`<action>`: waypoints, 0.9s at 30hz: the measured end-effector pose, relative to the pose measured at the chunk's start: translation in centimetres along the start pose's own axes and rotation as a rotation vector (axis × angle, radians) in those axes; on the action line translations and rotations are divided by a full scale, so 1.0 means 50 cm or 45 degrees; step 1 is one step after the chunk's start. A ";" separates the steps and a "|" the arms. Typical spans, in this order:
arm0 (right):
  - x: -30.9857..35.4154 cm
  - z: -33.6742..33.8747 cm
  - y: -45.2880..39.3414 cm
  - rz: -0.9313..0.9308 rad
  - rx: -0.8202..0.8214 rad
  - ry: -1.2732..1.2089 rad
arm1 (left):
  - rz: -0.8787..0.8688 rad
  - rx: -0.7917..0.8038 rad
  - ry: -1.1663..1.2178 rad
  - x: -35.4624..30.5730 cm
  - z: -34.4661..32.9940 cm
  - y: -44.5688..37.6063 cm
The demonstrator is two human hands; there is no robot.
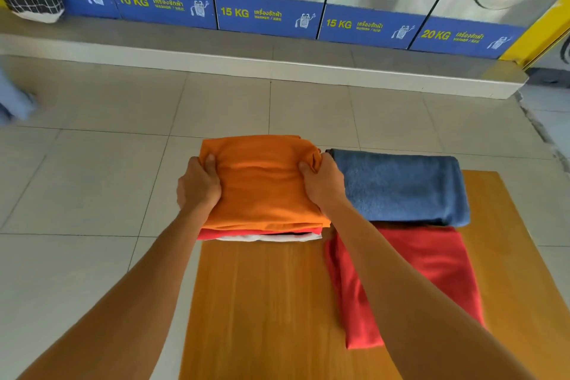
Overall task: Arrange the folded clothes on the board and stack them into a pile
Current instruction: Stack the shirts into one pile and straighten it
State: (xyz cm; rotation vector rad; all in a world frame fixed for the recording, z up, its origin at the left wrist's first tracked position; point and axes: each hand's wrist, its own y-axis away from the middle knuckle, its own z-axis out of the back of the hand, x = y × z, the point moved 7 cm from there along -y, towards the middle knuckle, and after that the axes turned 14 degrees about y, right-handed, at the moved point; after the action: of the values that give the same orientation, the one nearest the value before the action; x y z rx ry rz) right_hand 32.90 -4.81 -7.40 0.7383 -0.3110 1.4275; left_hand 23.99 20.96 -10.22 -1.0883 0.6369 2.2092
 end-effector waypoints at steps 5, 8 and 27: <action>0.000 -0.005 -0.002 0.006 0.003 0.043 | 0.022 -0.035 -0.012 0.003 -0.003 0.008; -0.001 -0.009 -0.003 0.009 -0.011 0.041 | 0.021 -0.040 -0.051 0.003 -0.003 0.009; 0.053 0.046 0.039 0.026 0.029 0.668 | 0.305 0.223 0.191 0.001 0.072 0.096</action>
State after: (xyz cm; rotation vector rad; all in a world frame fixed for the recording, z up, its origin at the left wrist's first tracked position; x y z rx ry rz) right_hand 31.97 -4.26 -3.54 0.3562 0.1053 1.5876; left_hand 18.75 19.85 -7.51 -1.1429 1.0548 2.2315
